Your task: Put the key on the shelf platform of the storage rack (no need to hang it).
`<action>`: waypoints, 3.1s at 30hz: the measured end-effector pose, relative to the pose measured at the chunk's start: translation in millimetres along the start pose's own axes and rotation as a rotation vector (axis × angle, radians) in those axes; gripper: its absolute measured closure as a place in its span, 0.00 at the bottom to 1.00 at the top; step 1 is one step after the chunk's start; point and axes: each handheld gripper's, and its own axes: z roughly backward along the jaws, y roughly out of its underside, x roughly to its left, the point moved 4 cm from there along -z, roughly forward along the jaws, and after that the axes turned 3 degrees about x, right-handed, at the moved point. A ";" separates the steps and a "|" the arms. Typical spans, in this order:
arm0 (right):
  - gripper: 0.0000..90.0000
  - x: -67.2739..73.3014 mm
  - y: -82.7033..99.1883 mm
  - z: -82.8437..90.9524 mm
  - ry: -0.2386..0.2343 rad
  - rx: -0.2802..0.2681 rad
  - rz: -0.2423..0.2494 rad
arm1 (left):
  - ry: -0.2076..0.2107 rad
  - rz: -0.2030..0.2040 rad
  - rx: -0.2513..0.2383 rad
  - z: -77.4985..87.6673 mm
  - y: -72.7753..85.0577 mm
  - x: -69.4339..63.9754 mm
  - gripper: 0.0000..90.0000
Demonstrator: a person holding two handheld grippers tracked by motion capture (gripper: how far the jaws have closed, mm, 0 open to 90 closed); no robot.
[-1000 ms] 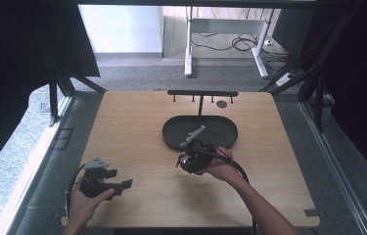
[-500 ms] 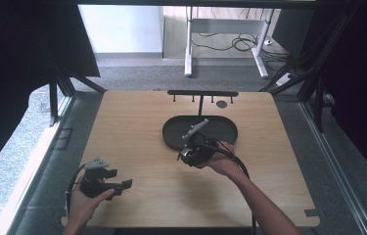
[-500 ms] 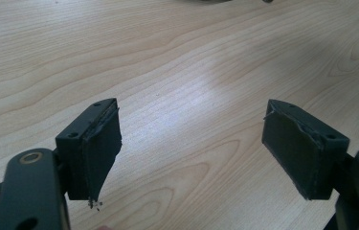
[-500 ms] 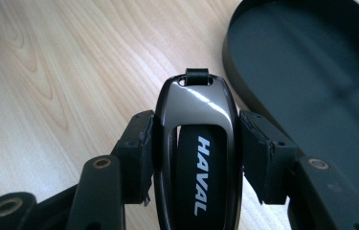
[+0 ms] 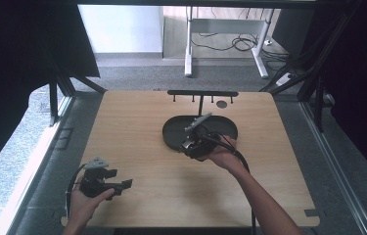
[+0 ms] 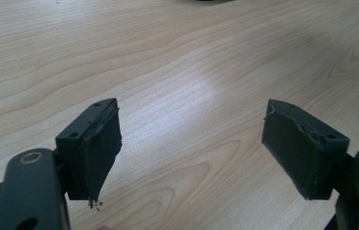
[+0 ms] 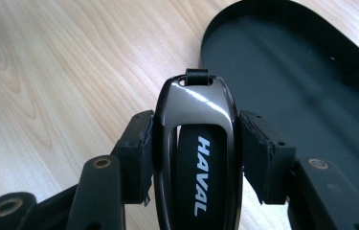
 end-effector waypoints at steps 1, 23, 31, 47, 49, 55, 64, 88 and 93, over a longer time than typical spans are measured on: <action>0.55 -1.9 -0.6 -0.1 0.004 -0.004 -0.001 | 0.000 0.000 0.000 -0.1 0.0 0.0 0.24; 0.55 -37.4 -6.1 -7.7 0.058 -0.013 -0.085 | 0.001 0.001 0.004 -1.0 0.5 0.8 0.24; 0.55 -52.5 -8.9 -9.5 0.074 -0.014 -0.128 | 0.001 0.000 0.009 -1.7 0.7 0.6 0.24; 0.55 -67.8 -15.3 -15.0 0.110 -0.021 -0.171 | 0.002 0.001 0.012 -2.4 1.1 1.1 0.24; 0.55 -70.6 -15.1 -15.8 0.115 -0.023 -0.177 | 0.003 0.000 0.013 -2.6 1.1 0.9 0.24; 0.55 -77.7 -14.6 -19.5 0.132 -0.020 -0.201 | 0.002 0.001 0.013 -2.7 1.2 0.9 0.24; 0.55 -90.0 -12.6 -29.0 0.159 -0.006 -0.243 | 0.003 0.001 0.012 -2.7 1.2 1.1 0.24; 0.55 -104.8 -6.4 -66.2 0.222 0.033 -0.279 | 0.004 -0.003 0.016 -2.5 1.6 1.8 0.24; 0.55 -105.1 -4.5 -73.5 0.214 0.037 -0.277 | 0.003 -0.001 0.014 -3.0 1.5 1.5 0.24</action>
